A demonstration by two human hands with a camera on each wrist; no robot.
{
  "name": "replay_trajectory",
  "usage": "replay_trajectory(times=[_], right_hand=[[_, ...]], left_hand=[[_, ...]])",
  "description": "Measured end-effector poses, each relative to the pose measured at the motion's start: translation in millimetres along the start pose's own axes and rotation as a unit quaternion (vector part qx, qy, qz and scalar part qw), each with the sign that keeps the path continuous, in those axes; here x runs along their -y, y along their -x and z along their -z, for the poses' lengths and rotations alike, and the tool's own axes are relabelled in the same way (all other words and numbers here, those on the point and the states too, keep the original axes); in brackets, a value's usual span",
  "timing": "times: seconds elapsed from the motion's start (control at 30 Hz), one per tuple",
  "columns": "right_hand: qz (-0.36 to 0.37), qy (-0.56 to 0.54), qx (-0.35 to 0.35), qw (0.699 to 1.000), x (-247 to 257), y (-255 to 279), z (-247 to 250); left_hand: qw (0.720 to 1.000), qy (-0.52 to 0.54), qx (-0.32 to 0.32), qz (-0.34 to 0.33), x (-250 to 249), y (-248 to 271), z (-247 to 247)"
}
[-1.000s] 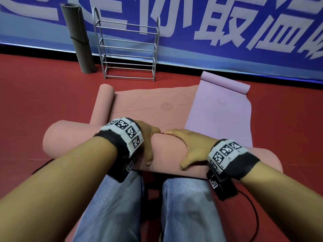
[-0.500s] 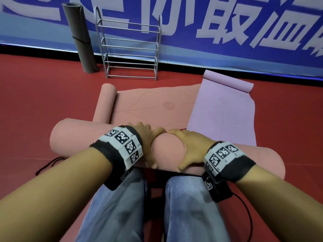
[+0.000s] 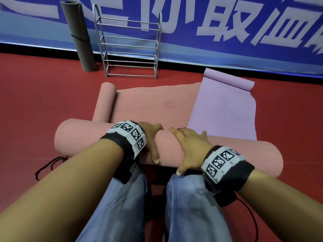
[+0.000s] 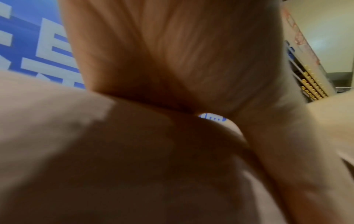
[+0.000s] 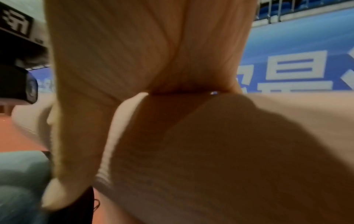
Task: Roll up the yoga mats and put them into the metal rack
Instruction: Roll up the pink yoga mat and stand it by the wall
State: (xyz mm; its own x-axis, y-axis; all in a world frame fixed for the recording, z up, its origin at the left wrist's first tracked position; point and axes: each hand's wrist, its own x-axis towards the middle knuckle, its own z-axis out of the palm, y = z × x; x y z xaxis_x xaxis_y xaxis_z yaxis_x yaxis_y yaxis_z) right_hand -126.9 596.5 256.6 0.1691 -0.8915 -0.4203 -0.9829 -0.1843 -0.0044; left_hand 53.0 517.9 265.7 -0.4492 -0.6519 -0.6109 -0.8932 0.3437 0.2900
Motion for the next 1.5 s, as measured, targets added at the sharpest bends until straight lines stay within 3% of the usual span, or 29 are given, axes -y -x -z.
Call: replay_trajectory(times=[0.07, 0.23, 0.33, 0.5, 0.67, 0.87, 1.1, 1.17, 1.3, 1.37, 1.5], right_hand=[[-0.006, -0.006, -0.014, 1.000, -1, -4, -2], [0.006, -0.031, -0.027, 0.999, -11, -17, -1], [0.010, -0.040, -0.023, 0.999, -12, -22, 1], [0.036, -0.044, -0.047, 0.997, -20, -20, -2], [0.010, -0.006, -0.020, 1.000, -24, -13, -5], [0.000, -0.026, -0.023, 0.999, -17, -18, 4], [0.016, -0.017, -0.038, 0.999, -13, 2, 17], [0.028, -0.021, -0.032, 0.999, -13, 11, 28], [0.053, -0.053, 0.017, 0.997, -16, 21, 46], [0.051, -0.071, 0.033, 0.996, -18, 17, 45], [0.032, -0.130, 0.071, 0.988, -25, 1, 35]], left_hand=[[1.000, -0.007, -0.005, -0.004, 0, -1, 0], [0.981, -0.157, -0.112, -0.004, -9, 9, -21], [0.975, -0.174, -0.139, 0.006, -10, 11, -31], [0.977, -0.167, -0.136, 0.005, -9, 9, -25], [0.974, -0.206, -0.093, -0.008, -6, 5, -16], [0.970, -0.179, -0.164, -0.028, 0, 8, -27], [0.979, -0.141, -0.140, -0.048, 1, 15, -14], [0.987, -0.106, -0.104, -0.064, 3, 16, -6], [0.996, 0.007, 0.029, -0.080, 9, 23, 14], [0.997, -0.014, 0.016, -0.080, 1, 33, 12], [0.983, -0.164, -0.074, -0.031, -20, 45, -12]])
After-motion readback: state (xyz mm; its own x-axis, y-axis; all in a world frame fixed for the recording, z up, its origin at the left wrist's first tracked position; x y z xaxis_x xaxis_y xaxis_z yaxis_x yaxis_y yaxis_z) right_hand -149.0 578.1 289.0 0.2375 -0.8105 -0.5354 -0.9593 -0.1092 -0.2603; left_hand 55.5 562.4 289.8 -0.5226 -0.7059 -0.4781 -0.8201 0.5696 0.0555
